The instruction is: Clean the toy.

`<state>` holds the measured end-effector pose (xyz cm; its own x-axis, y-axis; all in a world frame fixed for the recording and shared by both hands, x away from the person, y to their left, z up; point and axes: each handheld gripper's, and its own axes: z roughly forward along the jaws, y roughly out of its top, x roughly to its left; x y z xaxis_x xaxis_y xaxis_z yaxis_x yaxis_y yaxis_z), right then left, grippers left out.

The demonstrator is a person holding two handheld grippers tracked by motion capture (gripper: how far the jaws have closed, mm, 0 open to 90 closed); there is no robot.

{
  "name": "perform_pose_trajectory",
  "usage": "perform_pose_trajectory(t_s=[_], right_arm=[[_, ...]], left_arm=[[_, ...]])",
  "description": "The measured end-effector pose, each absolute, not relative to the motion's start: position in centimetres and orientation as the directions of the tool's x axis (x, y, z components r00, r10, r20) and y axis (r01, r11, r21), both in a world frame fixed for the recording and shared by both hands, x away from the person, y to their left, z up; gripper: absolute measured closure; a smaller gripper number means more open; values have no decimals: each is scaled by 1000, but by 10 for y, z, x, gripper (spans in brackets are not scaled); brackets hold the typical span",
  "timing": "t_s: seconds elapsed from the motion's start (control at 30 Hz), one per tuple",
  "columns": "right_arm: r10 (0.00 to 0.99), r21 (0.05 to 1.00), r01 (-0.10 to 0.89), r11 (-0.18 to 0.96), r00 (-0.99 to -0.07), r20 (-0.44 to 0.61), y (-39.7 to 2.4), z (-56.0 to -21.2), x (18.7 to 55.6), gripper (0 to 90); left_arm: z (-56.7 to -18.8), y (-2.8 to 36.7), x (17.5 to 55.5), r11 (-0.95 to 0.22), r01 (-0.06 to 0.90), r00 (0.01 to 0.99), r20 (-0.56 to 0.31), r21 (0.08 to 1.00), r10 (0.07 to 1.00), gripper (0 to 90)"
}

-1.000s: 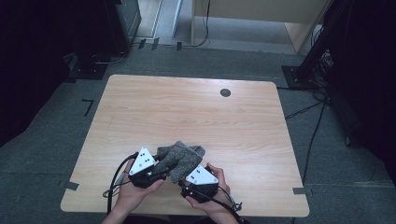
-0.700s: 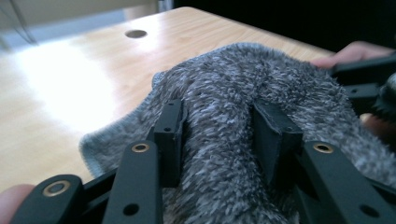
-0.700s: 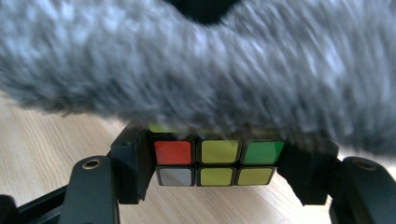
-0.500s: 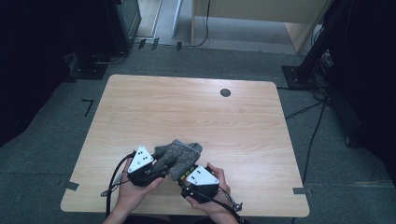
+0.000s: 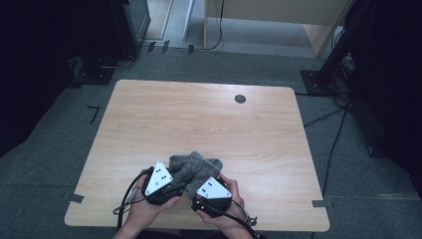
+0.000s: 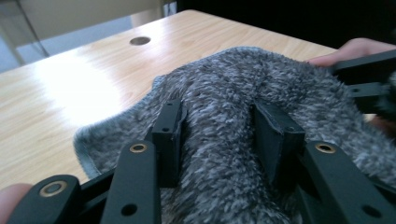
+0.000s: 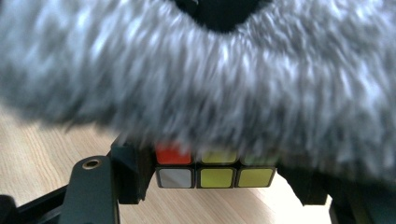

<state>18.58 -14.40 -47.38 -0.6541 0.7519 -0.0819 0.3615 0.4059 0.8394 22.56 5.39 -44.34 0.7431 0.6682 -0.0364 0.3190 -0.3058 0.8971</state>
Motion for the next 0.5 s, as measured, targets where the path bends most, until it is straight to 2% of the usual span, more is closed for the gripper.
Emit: perform_pose_trajectory(t_s=[0.07, 0.13, 0.23, 0.4, 0.43, 0.5], right_arm=[[750, 840, 356, 410, -655, -89, -146, -473, 185, 351], [752, 848, 356, 394, -655, -75, -147, -473, 186, 351], [750, 850, 353, 392, -657, -73, -145, -472, 187, 351], [752, 841, 356, 407, -654, -88, -147, -473, 186, 351], [752, 842, 356, 406, -654, -86, -147, -473, 186, 351], [748, 846, 356, 397, -659, -74, -146, -474, 186, 351]], left_arm=[[-446, 63, 231, -277, 351, 721, -70, 894, 689, 566], [-443, 62, 227, -262, 324, 757, -83, 909, 648, 566], [-439, 46, 215, -313, 246, 786, 0, 917, 619, 544], [-449, 63, 235, -237, 400, 708, -135, 885, 693, 528], [-449, 65, 236, -221, 410, 709, -157, 885, 688, 535], [-445, 59, 228, -228, 369, 746, -140, 901, 651, 550]])
